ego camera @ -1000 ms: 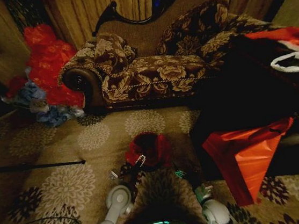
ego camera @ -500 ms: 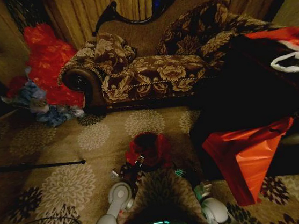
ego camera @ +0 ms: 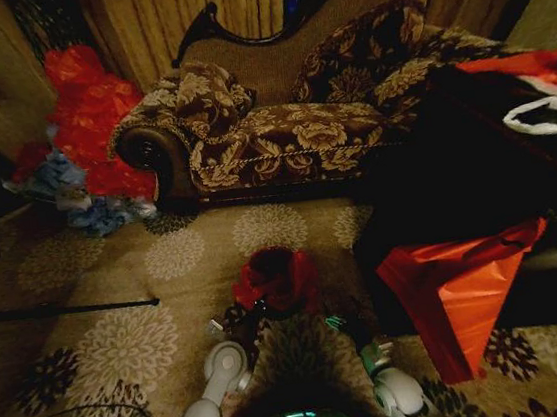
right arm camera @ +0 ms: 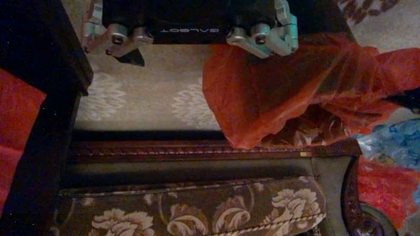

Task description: Place a garbage bag over the trash bin.

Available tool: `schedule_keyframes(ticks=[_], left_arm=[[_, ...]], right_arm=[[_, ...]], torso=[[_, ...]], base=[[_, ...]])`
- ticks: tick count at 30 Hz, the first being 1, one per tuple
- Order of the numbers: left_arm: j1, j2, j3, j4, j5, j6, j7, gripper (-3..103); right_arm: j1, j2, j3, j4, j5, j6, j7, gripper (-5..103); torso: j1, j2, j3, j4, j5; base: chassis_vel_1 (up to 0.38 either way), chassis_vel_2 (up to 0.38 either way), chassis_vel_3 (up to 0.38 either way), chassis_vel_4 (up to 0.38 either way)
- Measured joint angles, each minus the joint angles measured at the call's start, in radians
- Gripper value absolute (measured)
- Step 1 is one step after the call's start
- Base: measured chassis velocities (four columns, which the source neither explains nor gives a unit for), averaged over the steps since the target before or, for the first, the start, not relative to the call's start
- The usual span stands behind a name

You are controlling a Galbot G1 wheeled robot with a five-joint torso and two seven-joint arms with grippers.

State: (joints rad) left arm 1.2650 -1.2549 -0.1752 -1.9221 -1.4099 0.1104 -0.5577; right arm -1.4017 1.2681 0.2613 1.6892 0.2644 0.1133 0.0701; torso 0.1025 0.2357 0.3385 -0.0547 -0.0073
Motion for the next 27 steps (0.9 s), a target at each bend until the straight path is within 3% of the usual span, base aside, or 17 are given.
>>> schedule_keyframes(ticks=[2, 3, 13, 24, 27], left_arm=[[0.002, 0.001, 0.004, 0.001, 0.001, -0.001, 0.0, 2], [0.001, 0.001, 0.006, 0.001, 0.006, -0.004, 0.002, 0], [0.002, -0.004, 0.015, 0.019, 0.017, -0.01, 0.027, 0], [-0.065, -0.03, 0.037, 0.286, 0.041, -0.016, 0.118, 0], [-0.102, -0.052, 0.047, 0.376, 0.081, -0.013, 0.17, 0]], right_arm=[[-0.001, 0.0, -0.001, -0.001, 0.0, -0.001, 0.0, 100], [0.0, 0.001, -0.002, -0.001, -0.001, 0.0, 0.0, 100], [0.0, 0.002, -0.005, -0.002, -0.002, -0.001, 0.0, 100], [-0.002, -0.004, -0.002, 0.001, -0.001, 0.0, 0.0, 100], [0.0, -0.005, -0.003, 0.004, 0.0, 0.0, -0.001, 100]], torso=[[0.0, 0.0, 0.001, 0.0012, -0.0008], [0.0, 0.0, 0.0, 0.0, -0.0002], [0.0, 0.0, 0.0, 0.0004, -0.0001], [0.0, 0.0, 0.0, 0.0003, -0.0001], [0.0, 0.0, 0.0, 0.0003, -0.0002]], base=[[0.0, 0.0, 0.0, 0.0], [0.0, 0.0, 0.0, 0.0], [0.0, 0.0, 0.0, 0.0], [0.0, 0.0, 0.0, 0.0], [0.0, 0.0, 0.0, 0.0]])
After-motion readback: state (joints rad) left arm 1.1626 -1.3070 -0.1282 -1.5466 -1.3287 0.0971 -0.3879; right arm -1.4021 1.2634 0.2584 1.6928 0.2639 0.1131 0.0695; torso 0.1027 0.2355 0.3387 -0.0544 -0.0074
